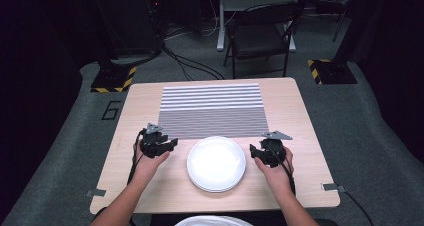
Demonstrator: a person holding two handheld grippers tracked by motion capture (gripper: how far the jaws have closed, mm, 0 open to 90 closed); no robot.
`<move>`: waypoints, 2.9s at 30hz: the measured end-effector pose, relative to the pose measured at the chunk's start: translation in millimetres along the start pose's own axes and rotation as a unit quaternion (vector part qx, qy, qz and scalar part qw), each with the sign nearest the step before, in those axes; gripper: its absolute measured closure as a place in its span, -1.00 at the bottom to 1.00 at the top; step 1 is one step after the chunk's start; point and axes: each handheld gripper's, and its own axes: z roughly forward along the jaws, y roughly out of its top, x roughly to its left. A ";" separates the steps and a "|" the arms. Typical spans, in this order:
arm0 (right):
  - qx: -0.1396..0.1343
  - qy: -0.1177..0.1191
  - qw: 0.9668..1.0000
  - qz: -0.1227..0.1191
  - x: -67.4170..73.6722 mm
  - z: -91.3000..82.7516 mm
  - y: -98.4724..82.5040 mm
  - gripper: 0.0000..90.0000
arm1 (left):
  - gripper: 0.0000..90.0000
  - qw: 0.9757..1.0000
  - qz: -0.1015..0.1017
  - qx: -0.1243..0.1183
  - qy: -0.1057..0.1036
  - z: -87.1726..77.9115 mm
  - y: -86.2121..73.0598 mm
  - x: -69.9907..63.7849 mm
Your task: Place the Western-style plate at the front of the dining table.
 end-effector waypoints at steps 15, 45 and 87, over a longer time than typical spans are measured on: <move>0.006 0.019 1.000 0.020 13.6 -4.4 -6.4 0.10 | 0.22 0.999 -0.021 0.013 -0.032 -0.6 -3.1 -23.3; 0.006 0.030 0.999 0.039 22.8 1.0 -29.5 0.07 | 0.31 0.997 -0.020 0.027 -0.069 0.4 -28.2 -42.3; 0.045 0.074 0.993 0.081 18.9 23.1 -26.8 0.04 | 0.37 0.980 -0.114 0.081 -0.143 15.9 -21.7 -36.4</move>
